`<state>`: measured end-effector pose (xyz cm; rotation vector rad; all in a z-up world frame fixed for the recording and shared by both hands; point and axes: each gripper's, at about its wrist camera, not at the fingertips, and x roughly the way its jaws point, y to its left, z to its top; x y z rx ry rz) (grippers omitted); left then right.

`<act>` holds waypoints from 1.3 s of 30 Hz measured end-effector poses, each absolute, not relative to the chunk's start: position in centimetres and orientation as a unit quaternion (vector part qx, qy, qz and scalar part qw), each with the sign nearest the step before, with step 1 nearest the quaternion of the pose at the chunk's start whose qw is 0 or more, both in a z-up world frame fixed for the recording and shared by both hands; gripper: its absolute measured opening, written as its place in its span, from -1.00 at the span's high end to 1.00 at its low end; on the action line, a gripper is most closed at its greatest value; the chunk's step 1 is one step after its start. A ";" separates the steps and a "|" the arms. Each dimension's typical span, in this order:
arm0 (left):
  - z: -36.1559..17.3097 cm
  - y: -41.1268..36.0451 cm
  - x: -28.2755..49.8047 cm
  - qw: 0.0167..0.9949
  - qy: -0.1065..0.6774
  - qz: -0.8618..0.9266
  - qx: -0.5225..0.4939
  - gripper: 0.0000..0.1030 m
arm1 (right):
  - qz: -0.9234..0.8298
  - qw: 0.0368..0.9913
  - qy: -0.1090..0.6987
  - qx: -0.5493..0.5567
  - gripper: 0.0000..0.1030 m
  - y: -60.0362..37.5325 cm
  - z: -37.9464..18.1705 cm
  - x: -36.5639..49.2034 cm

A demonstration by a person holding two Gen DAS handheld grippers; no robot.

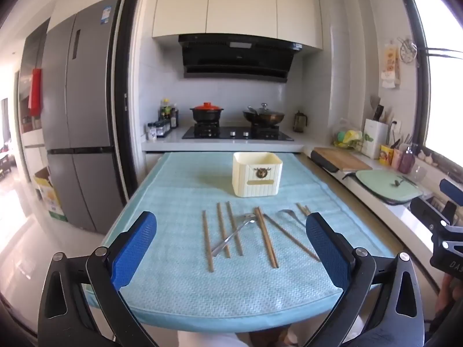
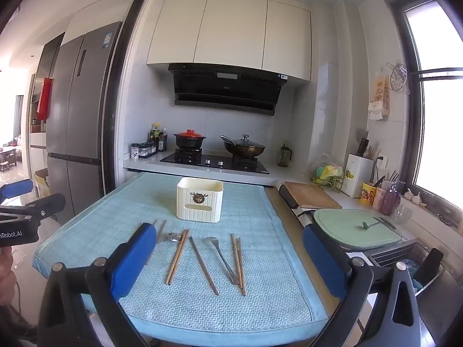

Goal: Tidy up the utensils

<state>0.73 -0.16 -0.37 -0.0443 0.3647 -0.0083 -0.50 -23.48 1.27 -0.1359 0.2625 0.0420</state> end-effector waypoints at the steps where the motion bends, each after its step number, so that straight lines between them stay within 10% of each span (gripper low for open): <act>1: -0.3 -0.2 0.7 0.983 0.181 -0.005 -0.021 -0.99 | 0.021 0.989 0.130 -0.067 -1.00 -23.4 1.3 -0.5; 39: -1.3 0.7 2.6 0.973 0.221 -0.024 -0.054 -0.99 | 0.008 0.990 0.131 -0.053 -1.00 -24.2 1.5 0.7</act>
